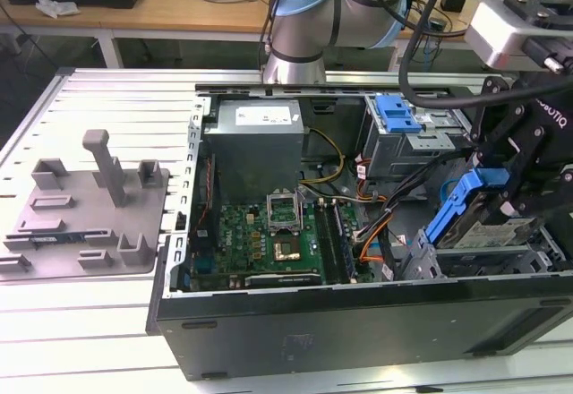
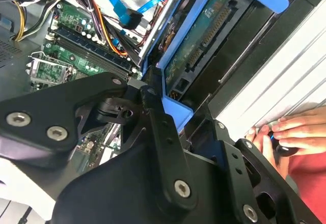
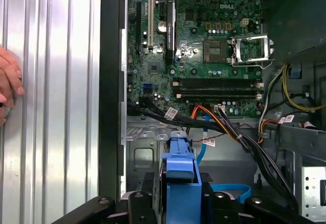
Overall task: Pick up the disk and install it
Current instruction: 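Insert the disk into the insertion slot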
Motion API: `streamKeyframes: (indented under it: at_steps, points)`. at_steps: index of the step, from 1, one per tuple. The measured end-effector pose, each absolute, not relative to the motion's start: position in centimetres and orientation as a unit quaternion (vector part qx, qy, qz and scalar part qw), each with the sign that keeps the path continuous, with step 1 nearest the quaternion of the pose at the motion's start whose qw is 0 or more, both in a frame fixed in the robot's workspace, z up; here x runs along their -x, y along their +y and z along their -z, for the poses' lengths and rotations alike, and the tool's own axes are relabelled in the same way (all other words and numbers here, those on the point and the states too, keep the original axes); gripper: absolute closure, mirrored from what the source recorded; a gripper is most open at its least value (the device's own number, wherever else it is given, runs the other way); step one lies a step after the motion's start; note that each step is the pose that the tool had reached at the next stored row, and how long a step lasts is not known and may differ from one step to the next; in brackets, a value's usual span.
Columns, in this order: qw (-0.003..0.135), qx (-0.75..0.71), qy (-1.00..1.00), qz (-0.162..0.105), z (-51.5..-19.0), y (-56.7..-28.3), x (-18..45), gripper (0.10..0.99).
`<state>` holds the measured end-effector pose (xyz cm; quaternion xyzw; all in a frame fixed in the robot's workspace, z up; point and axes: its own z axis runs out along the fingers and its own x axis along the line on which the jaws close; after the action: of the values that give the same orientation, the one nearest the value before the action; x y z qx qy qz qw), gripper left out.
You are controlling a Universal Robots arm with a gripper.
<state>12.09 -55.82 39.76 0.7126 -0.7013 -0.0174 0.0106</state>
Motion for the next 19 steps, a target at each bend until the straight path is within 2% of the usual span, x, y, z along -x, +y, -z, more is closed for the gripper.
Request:
streamKeyframes:
  at_steps: [6,7,8,9,19]
  points:
    - [0.011,-0.713,-0.701,0.017,-39.77,-55.62,-12.09,0.639]
    - [0.011,-0.713,-0.701,0.017,-39.77,-55.45,-12.08,0.522]
    - [0.011,-0.713,-0.701,0.017,-39.76,-55.36,-12.08,0.522]
    - [0.011,-0.713,-0.701,0.017,-39.75,-55.30,-12.07,0.459]
    - [0.011,-0.715,-0.699,0.017,-39.76,-55.29,-12.06,0.459]
